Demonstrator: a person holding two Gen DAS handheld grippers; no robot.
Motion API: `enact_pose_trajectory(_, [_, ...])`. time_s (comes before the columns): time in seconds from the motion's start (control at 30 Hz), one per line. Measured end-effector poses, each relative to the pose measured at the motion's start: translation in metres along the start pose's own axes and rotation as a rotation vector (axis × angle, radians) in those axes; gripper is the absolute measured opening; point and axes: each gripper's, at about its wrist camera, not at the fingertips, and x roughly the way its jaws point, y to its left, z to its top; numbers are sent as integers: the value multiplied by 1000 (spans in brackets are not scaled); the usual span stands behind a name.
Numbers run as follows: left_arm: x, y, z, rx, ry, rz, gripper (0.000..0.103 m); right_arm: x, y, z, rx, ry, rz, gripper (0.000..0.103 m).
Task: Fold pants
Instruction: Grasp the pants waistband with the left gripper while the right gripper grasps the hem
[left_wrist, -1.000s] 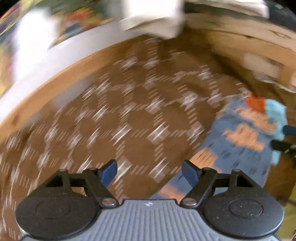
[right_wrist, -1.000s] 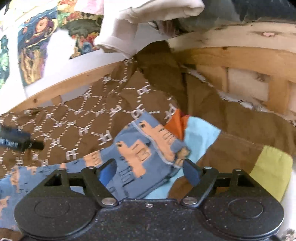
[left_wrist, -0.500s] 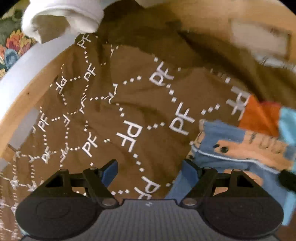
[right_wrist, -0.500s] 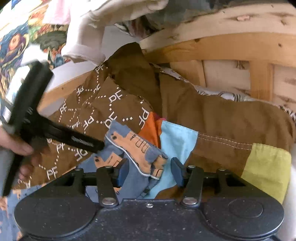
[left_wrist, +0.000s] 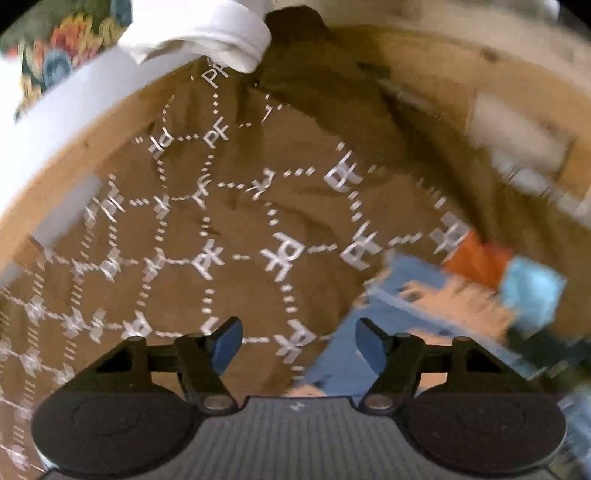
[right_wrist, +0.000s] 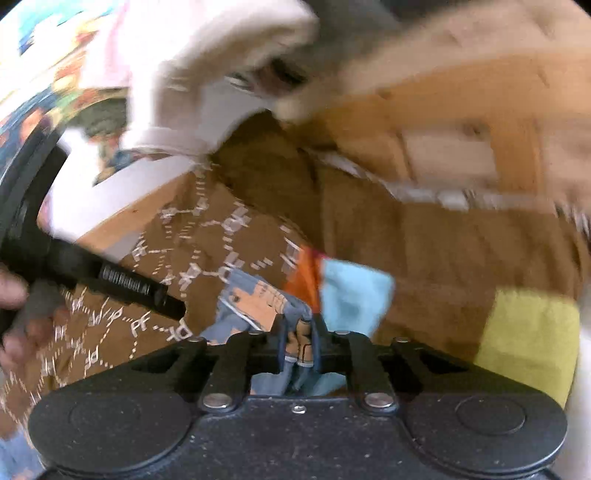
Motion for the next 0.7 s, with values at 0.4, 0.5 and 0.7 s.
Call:
enact_pose_trajectory(0.4, [26, -16, 37, -168, 229, -202, 81, -13, 66, -23, -445, -60, 67, 14])
enact_pose_trajectory(0.5, [32, -23, 41, -151, 252, -162, 81, -12, 74, -28, -497, -52, 81, 14])
enact_pose_trajectory(0.7, [38, -36, 40, -122, 280, -120, 57, -14, 81, -35, -544, -43, 103, 14])
